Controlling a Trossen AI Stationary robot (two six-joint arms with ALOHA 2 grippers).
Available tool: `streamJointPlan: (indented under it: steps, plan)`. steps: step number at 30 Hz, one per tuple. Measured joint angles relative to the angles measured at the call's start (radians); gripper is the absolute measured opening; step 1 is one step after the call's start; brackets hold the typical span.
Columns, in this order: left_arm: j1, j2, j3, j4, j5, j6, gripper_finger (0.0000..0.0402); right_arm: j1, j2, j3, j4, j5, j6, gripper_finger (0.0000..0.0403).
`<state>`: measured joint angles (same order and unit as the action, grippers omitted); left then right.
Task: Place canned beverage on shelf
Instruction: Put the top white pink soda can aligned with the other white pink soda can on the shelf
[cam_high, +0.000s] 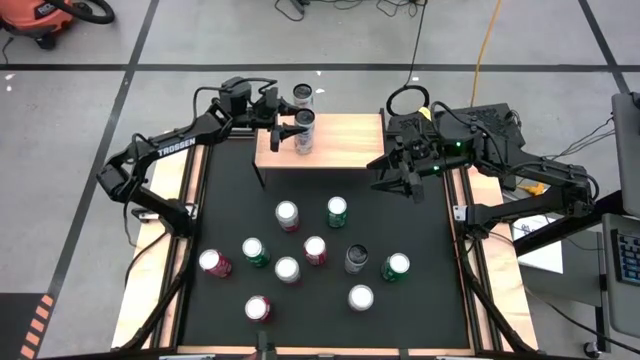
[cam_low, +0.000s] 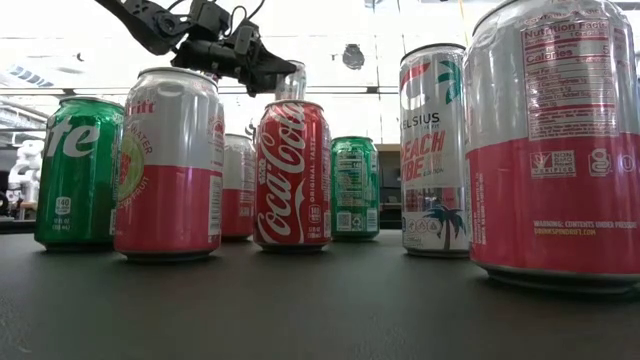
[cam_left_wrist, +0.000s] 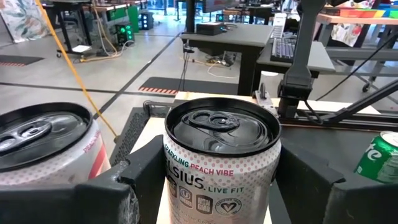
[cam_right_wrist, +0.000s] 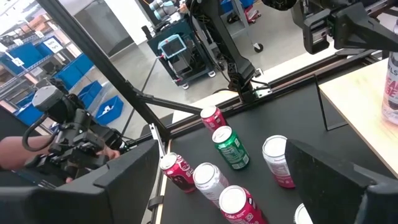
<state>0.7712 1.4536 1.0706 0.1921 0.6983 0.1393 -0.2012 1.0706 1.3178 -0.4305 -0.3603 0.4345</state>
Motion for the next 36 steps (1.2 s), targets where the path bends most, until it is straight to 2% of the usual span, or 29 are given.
streamJointPlan:
  steps: [14, 25, 36]
  plan:
    - [-0.002, -0.004, 0.003, -0.057, 0.011, 0.033, 0.0247, 0.000, 0.000, 0.000, 0.000, 0.007, -0.001, 0.0327]
    - [-0.002, -0.002, 0.002, -0.060, 0.007, 0.031, 0.0309, 0.000, 0.000, 0.000, 0.000, 0.023, -0.001, 0.0327]
    - [0.006, -0.061, 0.001, -0.081, -0.005, 0.025, 0.0313, 0.000, 0.000, 0.000, 0.000, 0.023, -0.001, 0.0327]
